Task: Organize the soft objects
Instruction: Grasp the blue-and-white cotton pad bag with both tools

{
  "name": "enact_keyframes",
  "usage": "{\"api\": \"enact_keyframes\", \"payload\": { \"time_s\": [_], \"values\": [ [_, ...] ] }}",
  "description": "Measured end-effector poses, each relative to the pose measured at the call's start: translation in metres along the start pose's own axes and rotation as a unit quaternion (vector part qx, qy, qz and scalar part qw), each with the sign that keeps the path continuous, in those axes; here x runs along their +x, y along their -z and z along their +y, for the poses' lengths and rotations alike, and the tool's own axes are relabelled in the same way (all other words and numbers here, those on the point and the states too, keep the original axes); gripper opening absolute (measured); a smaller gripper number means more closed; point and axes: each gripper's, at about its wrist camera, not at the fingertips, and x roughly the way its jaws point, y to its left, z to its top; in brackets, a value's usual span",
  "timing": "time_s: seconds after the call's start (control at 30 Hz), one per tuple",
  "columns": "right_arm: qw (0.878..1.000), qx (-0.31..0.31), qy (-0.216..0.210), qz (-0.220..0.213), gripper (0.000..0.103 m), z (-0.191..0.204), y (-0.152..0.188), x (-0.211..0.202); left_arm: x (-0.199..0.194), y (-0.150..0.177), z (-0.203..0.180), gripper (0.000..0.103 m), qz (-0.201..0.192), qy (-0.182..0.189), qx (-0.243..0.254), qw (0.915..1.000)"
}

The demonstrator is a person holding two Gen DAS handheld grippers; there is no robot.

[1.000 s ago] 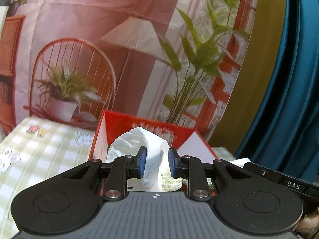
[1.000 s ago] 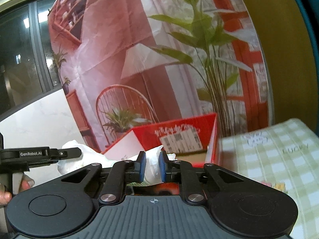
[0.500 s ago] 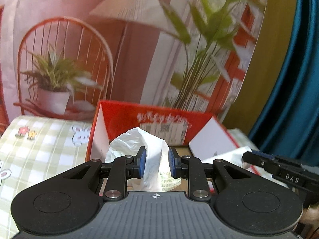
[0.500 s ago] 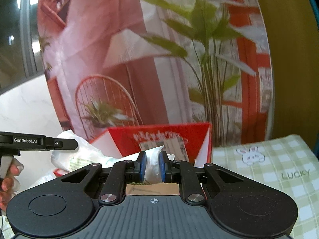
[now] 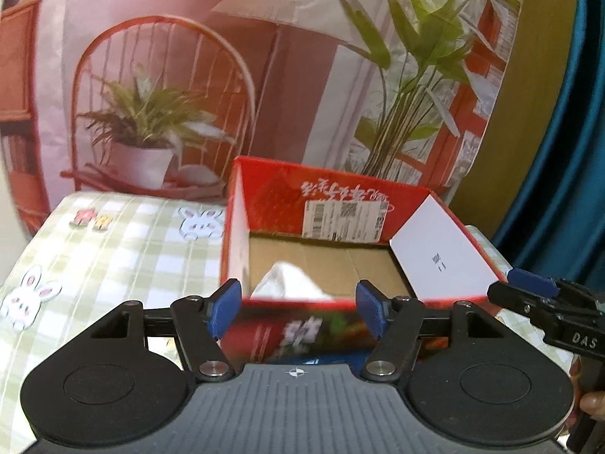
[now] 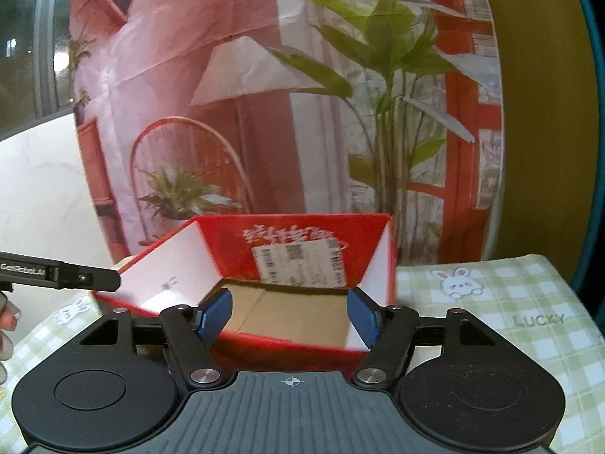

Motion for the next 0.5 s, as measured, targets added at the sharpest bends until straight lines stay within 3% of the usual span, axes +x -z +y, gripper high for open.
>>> {"api": "enact_keyframes", "payload": {
  "time_s": [0.33, 0.5],
  "values": [
    [0.994, 0.002, -0.090, 0.065, 0.061, 0.050, 0.043, -0.021, -0.022, 0.061, 0.036, 0.069, 0.034, -0.007, -0.102, 0.9942],
    [0.987, -0.034, -0.115, 0.106, 0.054, 0.079, 0.063, -0.019, -0.024, 0.076, 0.037, 0.067, 0.044, -0.001, -0.102, 0.9938]
  ]
}}
